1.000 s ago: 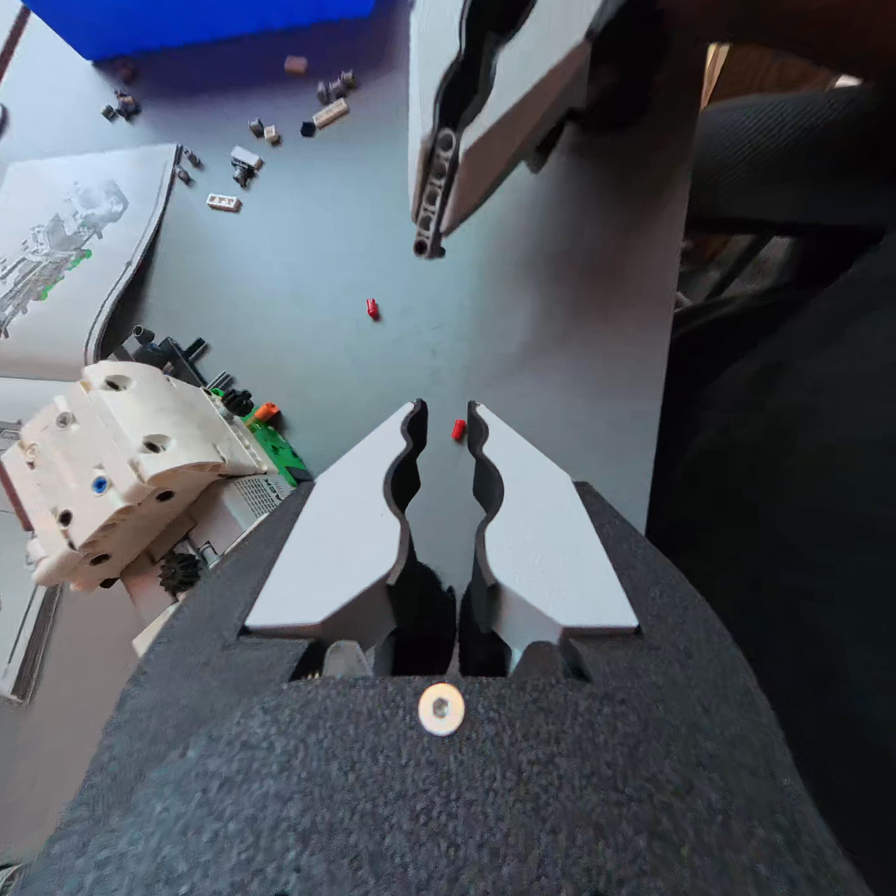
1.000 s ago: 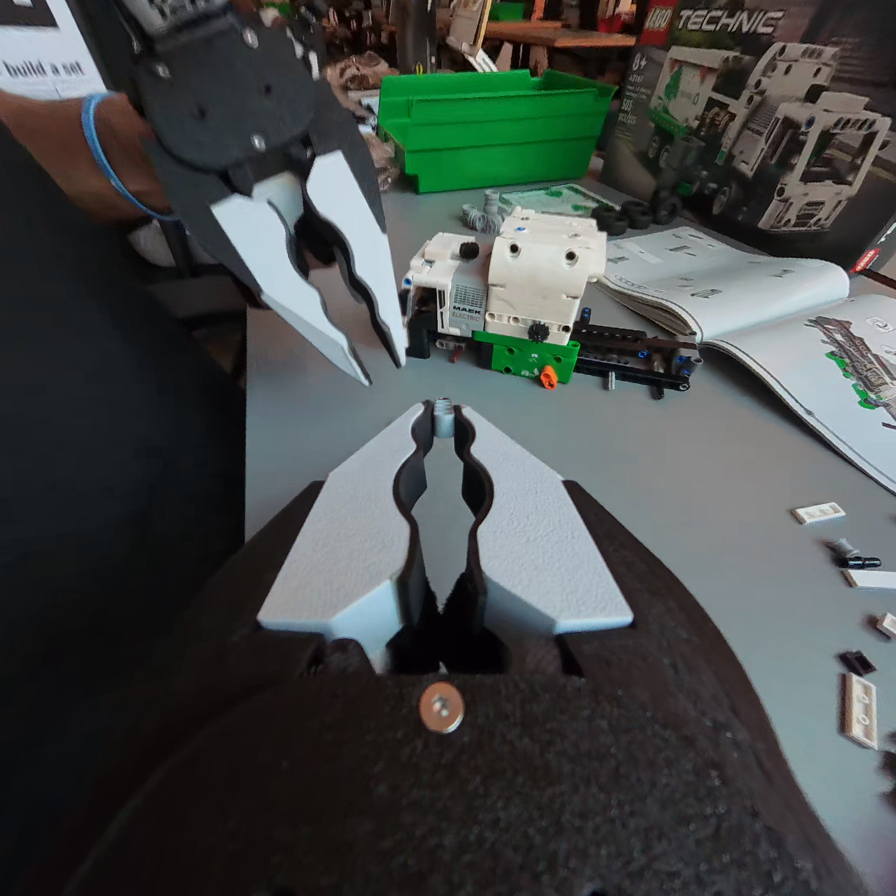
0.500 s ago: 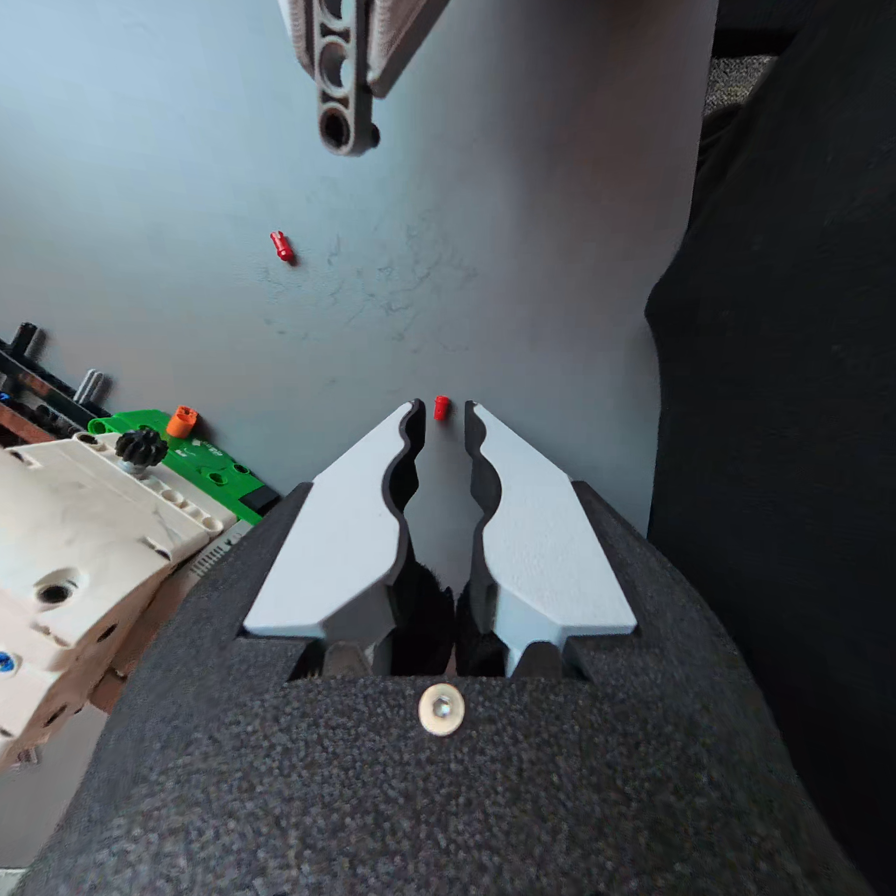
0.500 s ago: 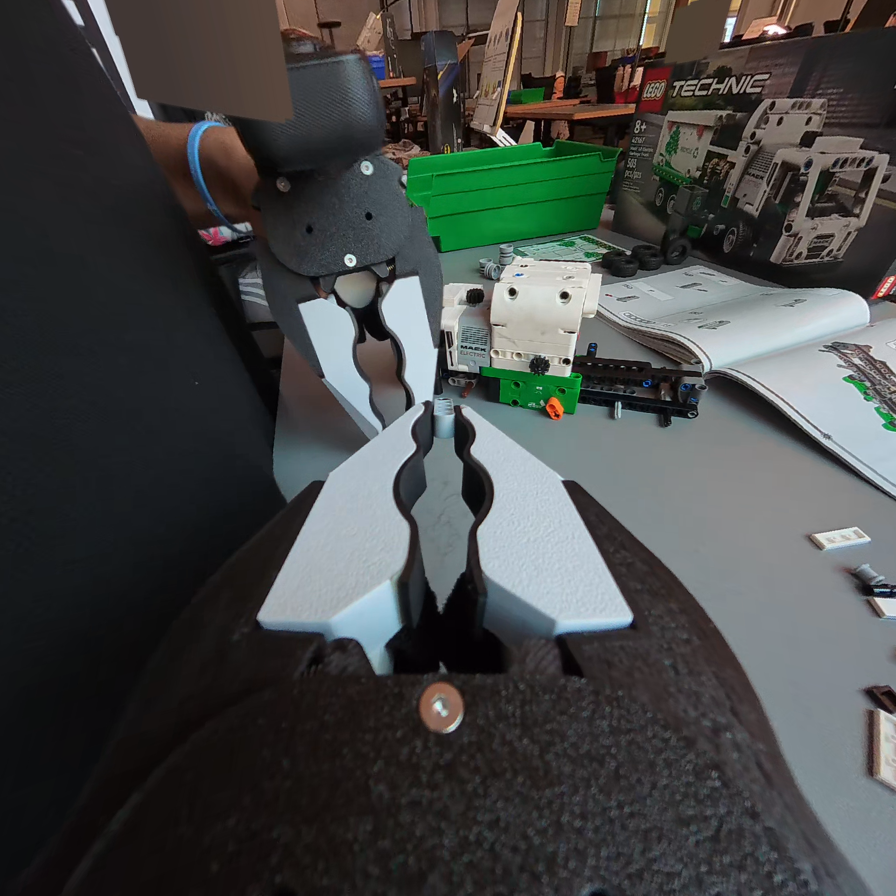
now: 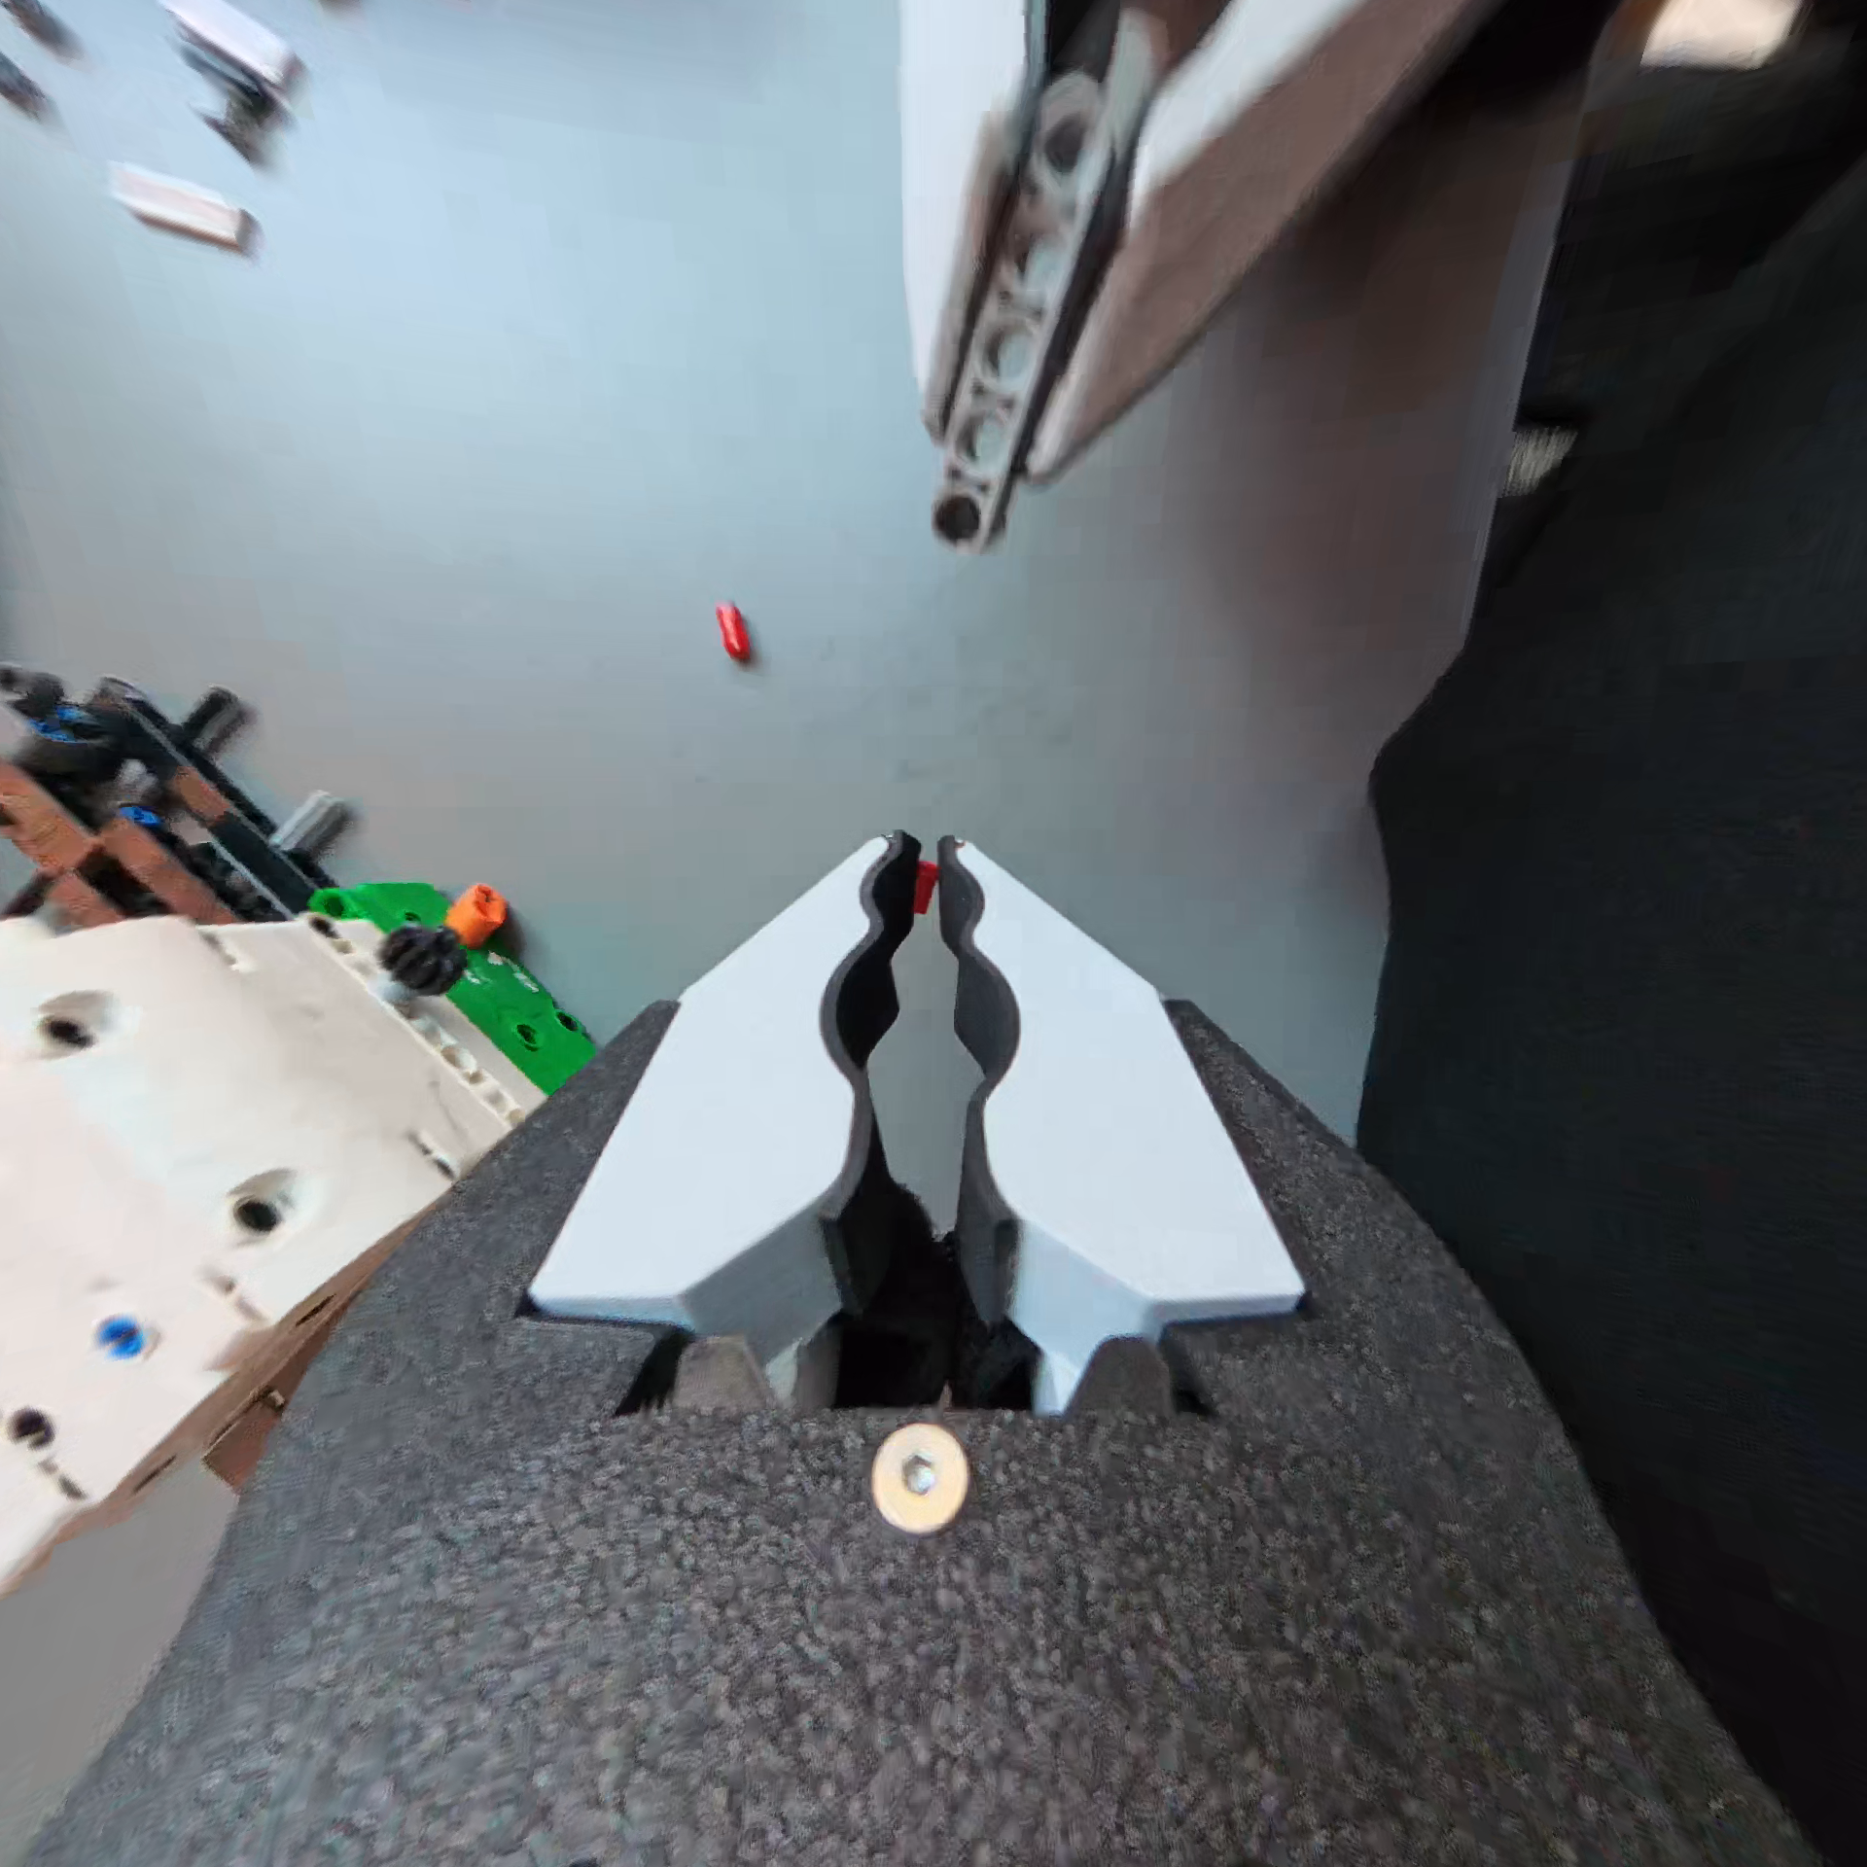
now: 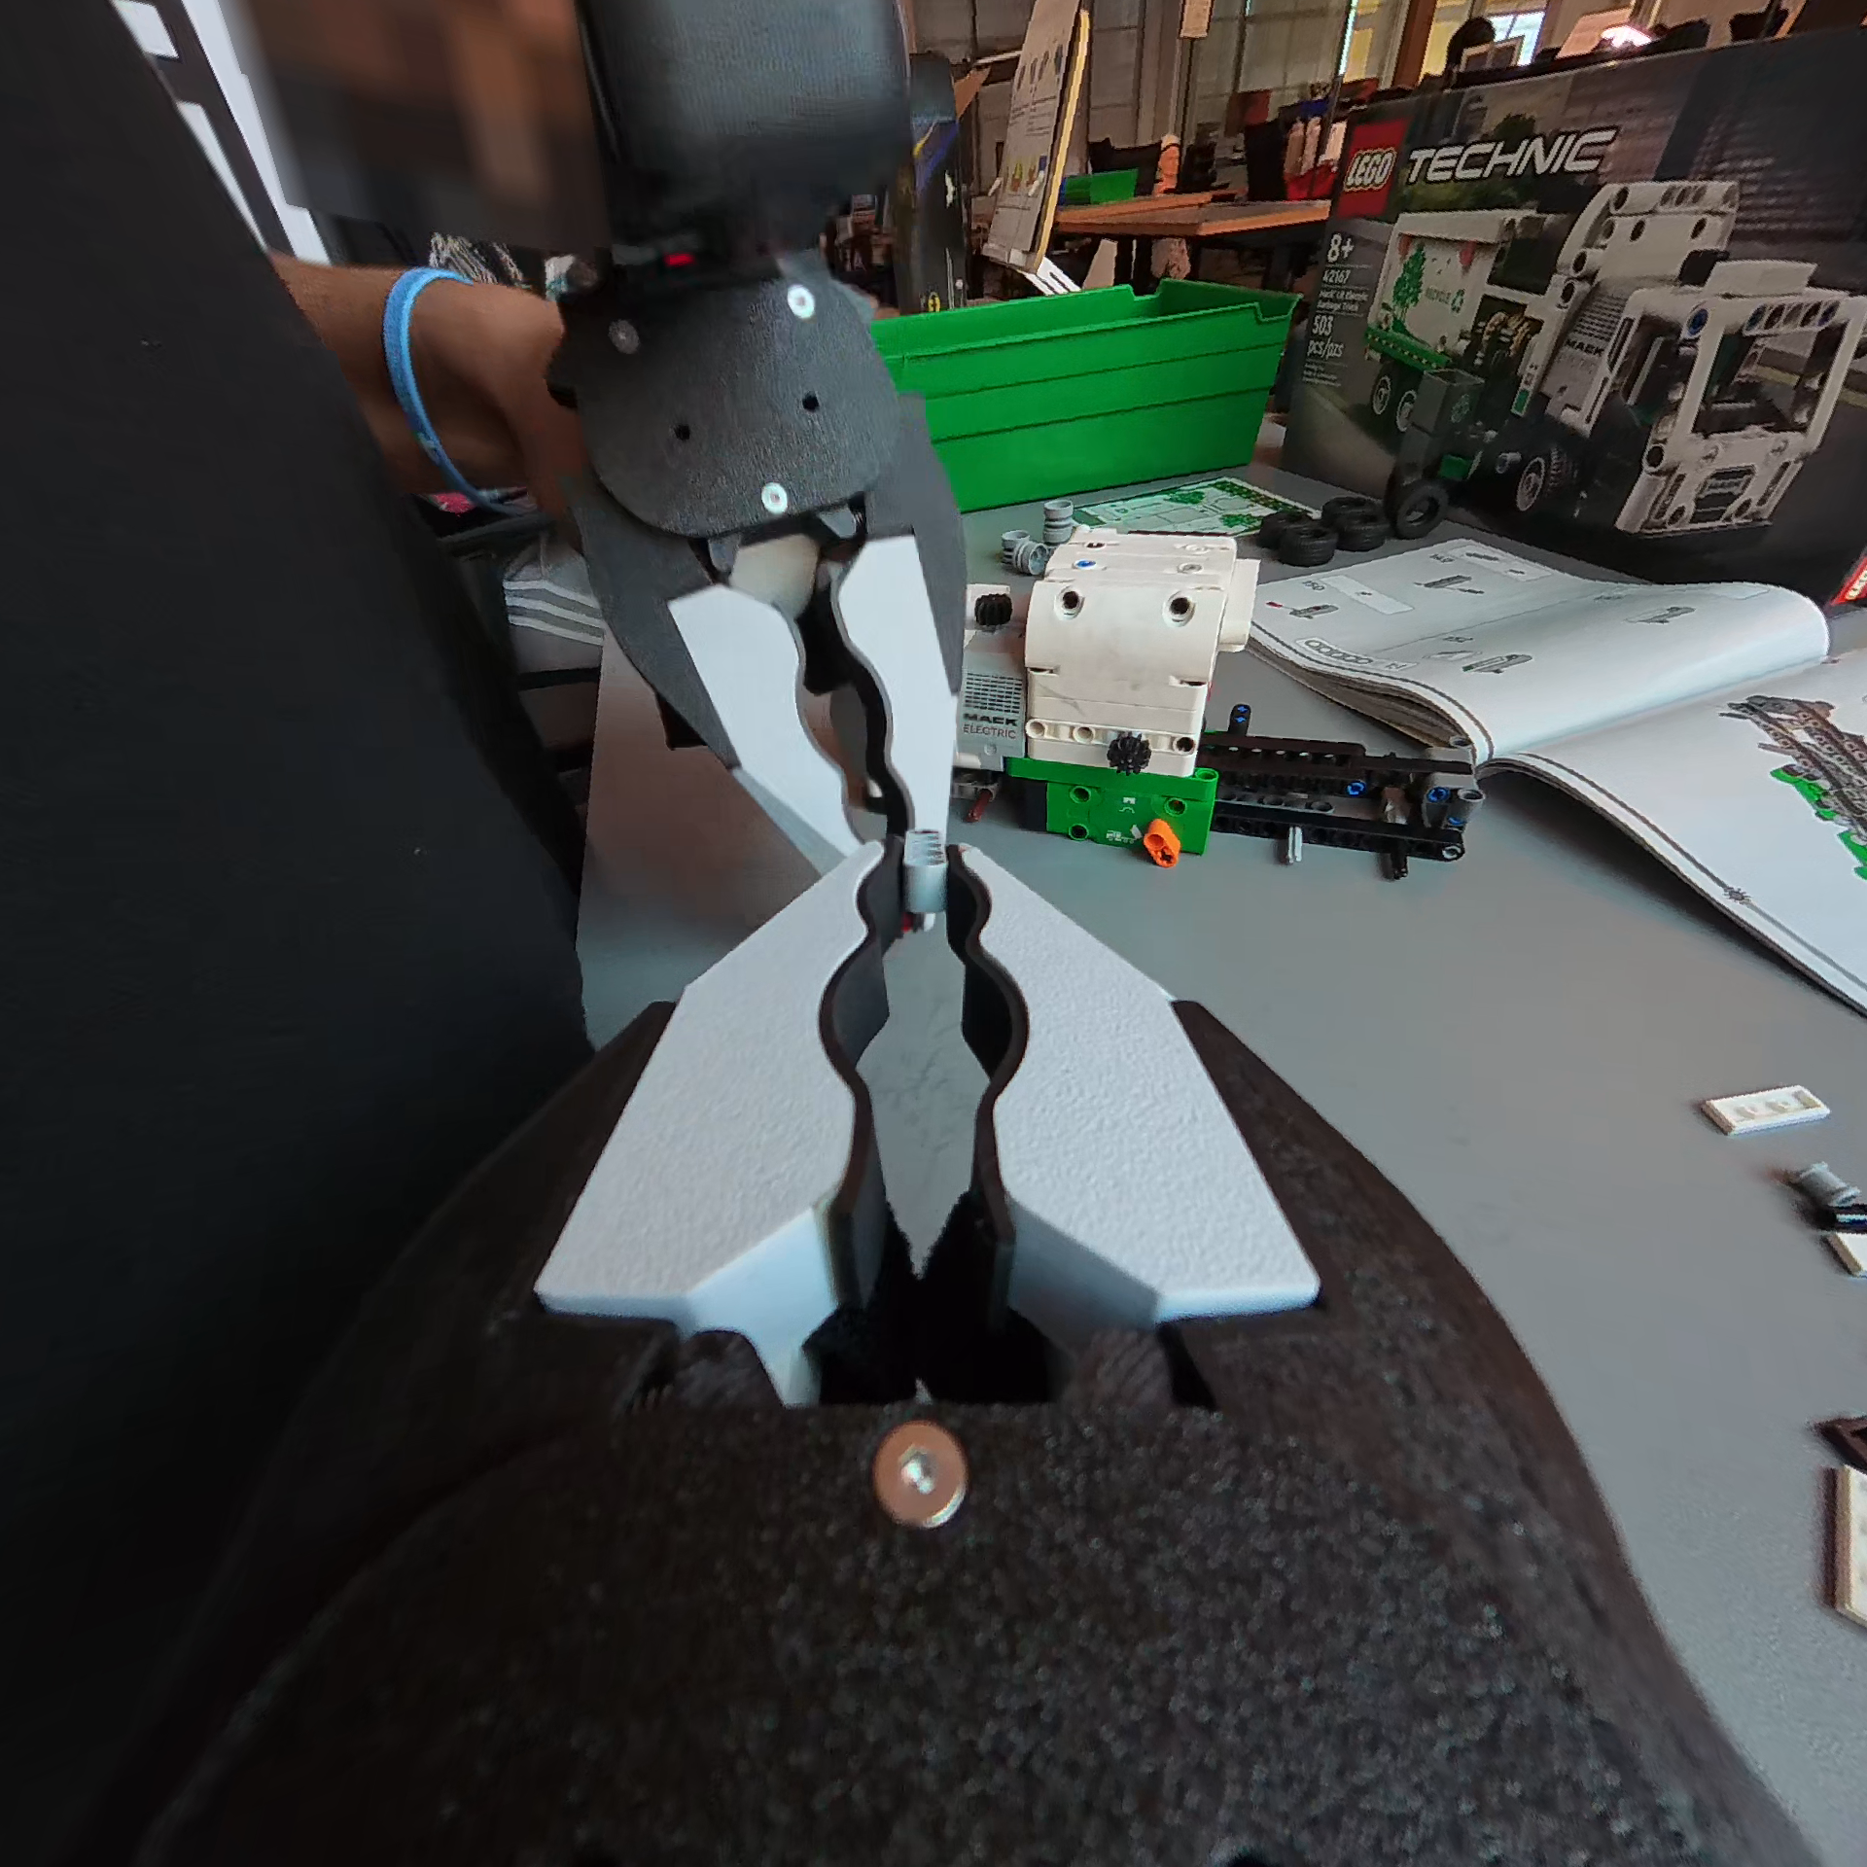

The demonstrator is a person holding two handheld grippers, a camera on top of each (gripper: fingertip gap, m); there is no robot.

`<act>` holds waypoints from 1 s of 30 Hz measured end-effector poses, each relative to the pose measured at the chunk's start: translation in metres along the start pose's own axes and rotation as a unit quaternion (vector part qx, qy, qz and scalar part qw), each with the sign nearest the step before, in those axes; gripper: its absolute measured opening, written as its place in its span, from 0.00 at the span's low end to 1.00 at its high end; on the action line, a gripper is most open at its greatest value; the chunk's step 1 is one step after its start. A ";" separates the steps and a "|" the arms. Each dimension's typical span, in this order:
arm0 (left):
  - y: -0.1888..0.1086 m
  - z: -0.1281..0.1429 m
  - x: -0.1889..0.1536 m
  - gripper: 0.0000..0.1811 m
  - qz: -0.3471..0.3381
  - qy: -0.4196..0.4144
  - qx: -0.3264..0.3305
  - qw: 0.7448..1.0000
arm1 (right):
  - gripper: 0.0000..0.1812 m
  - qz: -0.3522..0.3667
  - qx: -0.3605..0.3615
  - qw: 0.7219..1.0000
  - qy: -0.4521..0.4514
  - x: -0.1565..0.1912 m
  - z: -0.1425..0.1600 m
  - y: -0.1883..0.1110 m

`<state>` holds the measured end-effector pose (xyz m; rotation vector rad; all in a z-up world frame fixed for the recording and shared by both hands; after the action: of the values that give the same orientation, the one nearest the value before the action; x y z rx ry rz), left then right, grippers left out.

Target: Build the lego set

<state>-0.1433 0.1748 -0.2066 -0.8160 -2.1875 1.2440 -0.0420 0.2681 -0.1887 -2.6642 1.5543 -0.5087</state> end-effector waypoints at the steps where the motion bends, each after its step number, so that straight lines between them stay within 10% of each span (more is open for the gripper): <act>1: -0.007 -0.005 0.003 0.01 -0.016 -0.021 -0.040 0.999 | 0.04 0.003 -0.001 1.000 0.003 -0.001 0.000 0.000; 4: -0.033 -0.017 0.020 0.01 -0.077 -0.113 -0.203 0.970 | 0.04 0.005 -0.017 0.999 0.040 -0.004 -0.003 0.001; 8: -0.069 -0.025 0.032 0.00 -0.068 -0.246 -0.463 0.849 | 0.04 -0.016 -0.068 0.987 0.143 0.001 -0.010 0.016; 13: -0.068 -0.017 0.024 0.00 0.011 -0.336 -0.577 0.745 | 0.04 -0.075 -0.184 0.954 0.223 0.015 -0.031 0.029; 30: -0.034 -0.023 0.015 0.05 -0.123 -0.212 -0.345 0.906 | 0.04 0.091 -0.158 0.970 0.159 -0.012 -0.004 -0.040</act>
<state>-0.1476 0.1849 -0.1641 -0.5036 -3.0446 0.5307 -0.0148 0.2987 -0.1808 -2.7201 2.1080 -0.7703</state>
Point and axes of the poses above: each gripper's, where its closed fingertips meet, y out along the fingers, z out of its underside, x = y × z across the jaws, the point moved 7 cm from there along -y, back along the fingers, and after that the axes turned 11 degrees about y, right-handed, at the moved point
